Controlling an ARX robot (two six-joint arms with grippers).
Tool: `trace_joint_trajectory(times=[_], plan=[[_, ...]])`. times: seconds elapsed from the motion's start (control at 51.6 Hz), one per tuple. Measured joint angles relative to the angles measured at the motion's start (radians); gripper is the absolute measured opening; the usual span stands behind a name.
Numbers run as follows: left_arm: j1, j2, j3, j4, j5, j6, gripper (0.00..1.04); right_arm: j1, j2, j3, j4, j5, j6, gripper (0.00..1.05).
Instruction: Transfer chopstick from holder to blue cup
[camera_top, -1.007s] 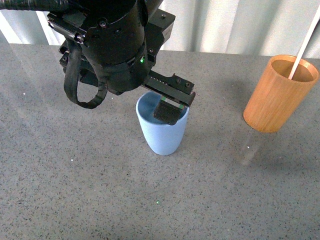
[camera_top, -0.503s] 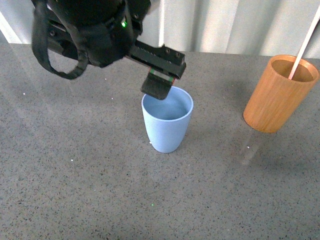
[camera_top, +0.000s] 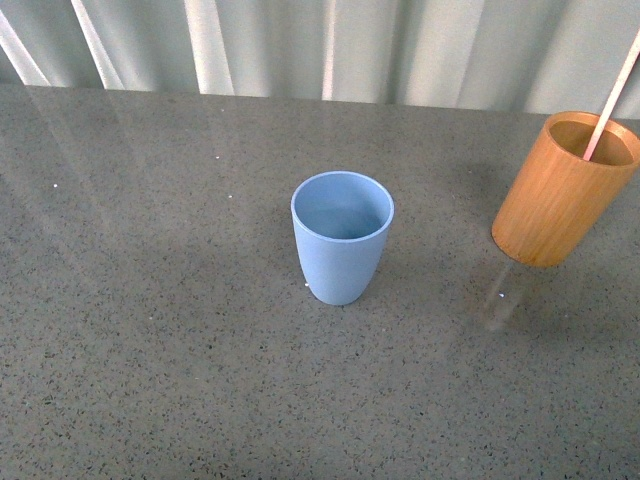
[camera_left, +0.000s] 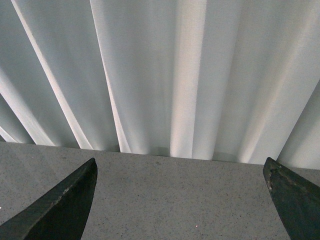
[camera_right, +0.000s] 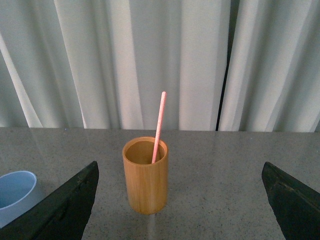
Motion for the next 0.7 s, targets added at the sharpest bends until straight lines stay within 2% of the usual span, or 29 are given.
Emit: trace_joint_trajectory(times=[0.097,0.136,0.232,0.329,0.62,0.697], plan=[[0.000,0.012,-0.011,0.002,0.008,0.000,0.98,0.000,0.000,0.000,0.000,0.000,0.000,0.95],[0.006,0.014,-0.034,0.046,0.046,-0.001,0.94,0.000,0.000,0.000,0.000,0.000,0.000,0.95],[0.043,-0.042,-0.200,0.261,0.167,-0.002,0.72,0.000,0.000,0.000,0.000,0.002,0.000,0.95],[0.094,-0.142,-0.347,0.328,0.206,-0.004,0.51,0.000,0.000,0.000,0.000,0.001,0.000,0.95],[0.172,-0.288,-0.564,0.377,0.283,-0.005,0.06,0.000,0.000,0.000,0.000,0.001,0.000,0.95],[0.185,-0.325,-0.600,0.379,0.299,-0.005,0.04,0.000,0.000,0.000,0.000,0.001,0.000,0.95]])
